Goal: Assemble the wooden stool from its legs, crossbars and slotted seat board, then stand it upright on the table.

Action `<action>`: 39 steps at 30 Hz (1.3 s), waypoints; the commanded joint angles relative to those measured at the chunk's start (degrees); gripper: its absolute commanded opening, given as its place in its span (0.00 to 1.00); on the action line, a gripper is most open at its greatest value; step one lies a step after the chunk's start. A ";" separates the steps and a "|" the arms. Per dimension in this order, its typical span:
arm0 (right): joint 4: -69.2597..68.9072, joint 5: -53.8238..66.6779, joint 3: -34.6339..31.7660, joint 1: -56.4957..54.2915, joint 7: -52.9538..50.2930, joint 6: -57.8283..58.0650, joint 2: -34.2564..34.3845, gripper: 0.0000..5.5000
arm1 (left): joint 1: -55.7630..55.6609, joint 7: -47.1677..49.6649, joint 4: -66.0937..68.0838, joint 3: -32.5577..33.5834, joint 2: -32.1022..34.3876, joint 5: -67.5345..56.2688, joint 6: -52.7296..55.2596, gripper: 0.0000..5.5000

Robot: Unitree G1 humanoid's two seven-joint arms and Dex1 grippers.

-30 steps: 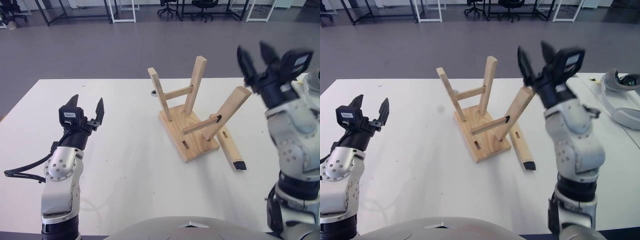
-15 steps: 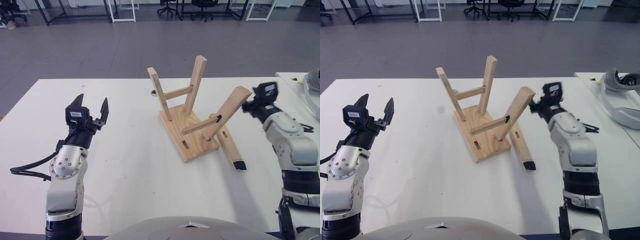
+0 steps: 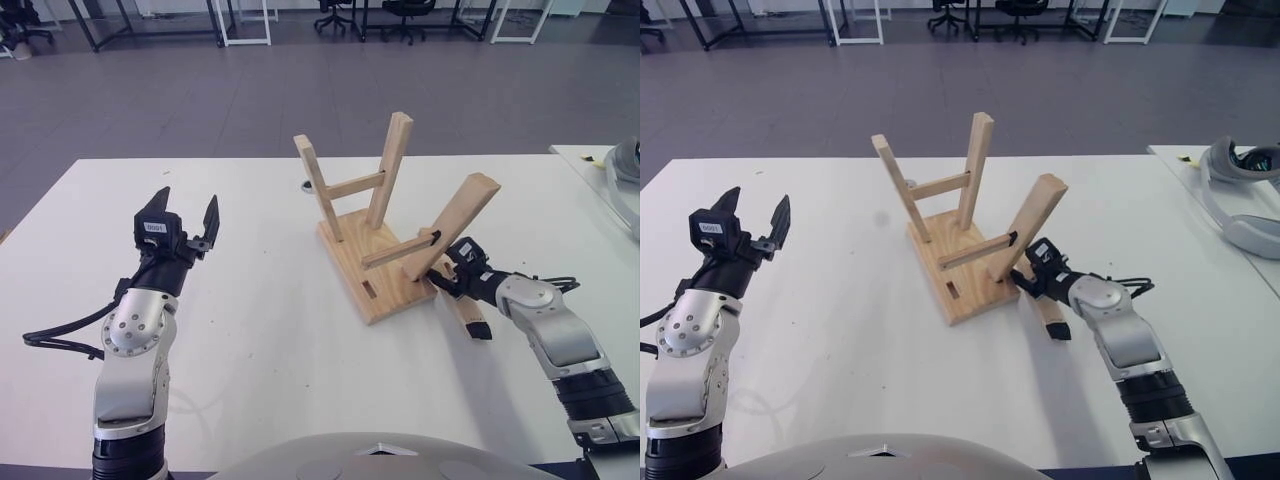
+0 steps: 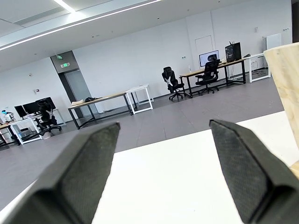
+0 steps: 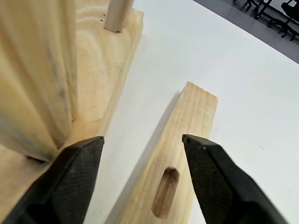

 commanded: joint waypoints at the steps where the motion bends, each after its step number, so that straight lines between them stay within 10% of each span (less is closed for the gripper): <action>1: -4.42 -0.70 3.53 2.77 3.33 3.02 -1.21 0.57 | -0.68 -0.36 0.82 -0.34 0.64 0.75 -0.16 0.64; 30: -8.89 -0.15 -8.24 5.97 -10.02 24.00 6.77 0.57 | 1.17 -0.32 0.09 -2.71 0.31 2.70 0.16 0.64; 39: -7.70 -0.60 -12.70 -0.46 -15.32 15.73 11.72 0.39 | -5.08 0.37 -3.79 -1.45 -0.83 -2.80 7.59 0.64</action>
